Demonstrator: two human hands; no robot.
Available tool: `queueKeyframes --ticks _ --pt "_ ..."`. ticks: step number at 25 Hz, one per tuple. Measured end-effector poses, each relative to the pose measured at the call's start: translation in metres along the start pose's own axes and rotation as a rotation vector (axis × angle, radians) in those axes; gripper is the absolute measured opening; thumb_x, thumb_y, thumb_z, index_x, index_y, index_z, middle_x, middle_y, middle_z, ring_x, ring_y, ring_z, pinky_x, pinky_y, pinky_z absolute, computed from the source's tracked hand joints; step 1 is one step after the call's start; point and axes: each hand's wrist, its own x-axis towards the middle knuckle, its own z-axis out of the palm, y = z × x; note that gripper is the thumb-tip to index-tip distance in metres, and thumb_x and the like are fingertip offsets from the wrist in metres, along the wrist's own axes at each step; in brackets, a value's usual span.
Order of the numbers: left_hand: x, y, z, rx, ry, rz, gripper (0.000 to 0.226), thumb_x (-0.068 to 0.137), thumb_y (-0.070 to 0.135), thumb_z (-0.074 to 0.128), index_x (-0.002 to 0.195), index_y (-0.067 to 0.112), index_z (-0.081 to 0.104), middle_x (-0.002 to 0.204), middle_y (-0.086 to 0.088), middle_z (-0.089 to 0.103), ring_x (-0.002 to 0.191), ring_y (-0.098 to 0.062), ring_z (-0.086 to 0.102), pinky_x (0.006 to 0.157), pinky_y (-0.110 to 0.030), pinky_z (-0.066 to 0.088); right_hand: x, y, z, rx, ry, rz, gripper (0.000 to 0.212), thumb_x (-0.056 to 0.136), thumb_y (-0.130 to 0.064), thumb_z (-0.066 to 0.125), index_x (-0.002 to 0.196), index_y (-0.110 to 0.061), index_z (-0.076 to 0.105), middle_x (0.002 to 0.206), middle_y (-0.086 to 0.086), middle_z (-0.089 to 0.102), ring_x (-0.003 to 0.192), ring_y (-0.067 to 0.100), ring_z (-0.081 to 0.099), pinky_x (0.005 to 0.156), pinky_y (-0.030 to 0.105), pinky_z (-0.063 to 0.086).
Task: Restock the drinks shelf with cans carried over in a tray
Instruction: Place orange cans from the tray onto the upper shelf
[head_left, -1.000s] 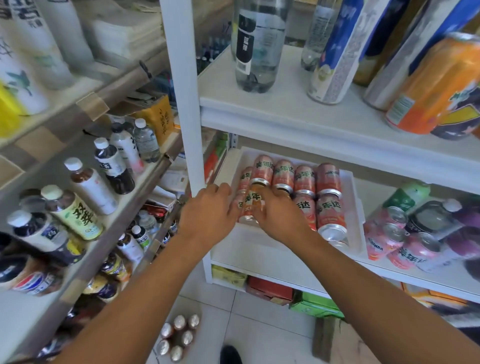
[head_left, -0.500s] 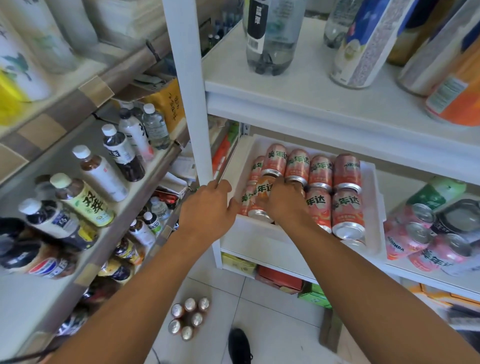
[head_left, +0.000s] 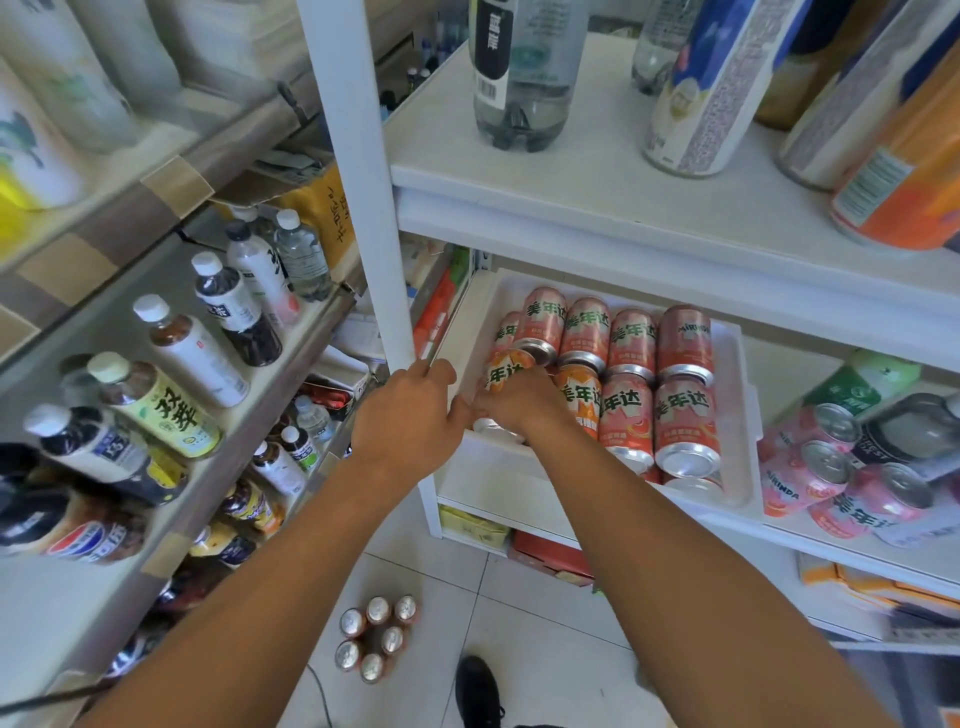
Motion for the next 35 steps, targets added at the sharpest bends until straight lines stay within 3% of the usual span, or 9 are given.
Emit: queueKeyframes --ticks 5,10,15,18,21,24,28,32,35 --pt "-0.004 -0.009 -0.007 0.013 0.014 -0.019 0.032 0.095 0.035 0.046 0.120 0.016 0.054 0.107 -0.006 0.062 0.096 -0.028 0.060 0.067 -0.039 0.051 0.003 0.012 0.004 0.288 0.019 -0.054 0.047 0.072 -0.037 0.075 0.110 -0.013 0.061 0.101 0.004 0.067 0.091 0.023 0.065 0.077 0.031 0.054" --pt "-0.009 -0.019 -0.023 0.025 0.035 -0.074 0.032 0.096 0.035 0.045 0.121 0.017 0.053 0.105 -0.004 0.061 0.097 -0.026 0.059 0.066 -0.038 0.048 -0.017 0.017 -0.008 0.480 0.152 -0.200 0.063 0.070 -0.026 0.078 0.121 -0.014 0.043 0.096 0.000 0.063 0.083 0.017 0.062 0.065 0.026 0.047" --pt "-0.024 -0.028 -0.043 0.139 0.105 -0.123 0.032 0.096 0.037 0.044 0.119 0.018 0.056 0.107 -0.004 0.061 0.096 -0.029 0.060 0.070 -0.038 0.046 -0.045 0.021 -0.019 0.453 0.196 -0.379 0.073 0.069 -0.026 0.081 0.129 -0.019 0.040 0.104 -0.004 0.062 0.089 0.014 0.064 0.075 0.033 0.054" --pt "-0.037 -0.036 -0.057 0.183 0.151 -0.171 0.030 0.095 0.038 0.040 0.113 0.021 0.056 0.107 -0.001 0.062 0.097 -0.027 0.060 0.081 -0.042 0.045 -0.066 0.010 -0.021 0.420 0.131 -0.496 0.078 0.071 -0.026 0.083 0.134 -0.021 0.037 0.110 -0.006 0.061 0.093 0.010 0.064 0.079 0.028 0.054" --pt "-0.056 -0.048 -0.077 0.200 0.184 -0.227 0.031 0.096 0.036 0.039 0.116 0.018 0.054 0.108 -0.003 0.061 0.099 -0.028 0.059 0.085 -0.043 0.045 -0.086 -0.014 -0.016 0.409 0.082 -0.602 0.078 0.072 -0.027 0.083 0.134 -0.025 0.036 0.108 -0.011 0.059 0.088 -0.002 0.060 0.070 0.016 0.049" --pt "-0.080 -0.066 -0.100 0.241 0.246 -0.287 0.032 0.097 0.037 0.040 0.116 0.016 0.054 0.107 -0.004 0.061 0.100 -0.028 0.059 0.084 -0.043 0.045 -0.107 -0.043 -0.006 0.430 0.018 -0.710 0.079 0.071 -0.029 0.085 0.133 -0.029 0.036 0.102 -0.022 0.056 0.086 -0.009 0.060 0.075 0.016 0.051" --pt "-0.120 -0.096 -0.137 0.307 0.339 -0.391 0.032 0.093 0.039 0.041 0.109 0.017 0.058 0.102 -0.004 0.063 0.094 -0.029 0.061 0.078 -0.043 0.047 -0.140 -0.086 0.012 0.455 -0.081 -0.854 0.073 0.071 -0.030 0.086 0.124 -0.035 0.036 0.105 -0.023 0.057 0.085 -0.020 0.058 0.066 0.001 0.044" --pt "-0.163 -0.117 -0.178 0.337 0.446 -0.492 0.025 0.093 0.035 0.048 0.105 0.017 0.061 0.099 -0.005 0.066 0.089 -0.032 0.063 0.073 -0.042 0.047 -0.176 -0.132 0.032 0.442 -0.182 -0.994 0.075 0.068 -0.036 0.085 0.125 -0.036 0.037 0.112 -0.023 0.057 0.093 -0.011 0.061 0.080 0.017 0.053" --pt "-0.201 -0.138 -0.209 0.368 0.511 -0.579 0.027 0.092 0.033 0.048 0.106 0.014 0.062 0.097 -0.008 0.067 0.085 -0.034 0.063 0.073 -0.043 0.049 -0.205 -0.172 0.053 0.409 -0.258 -1.102 0.075 0.069 -0.036 0.085 0.126 -0.036 0.036 0.116 -0.018 0.059 0.097 -0.006 0.063 0.083 0.021 0.054"
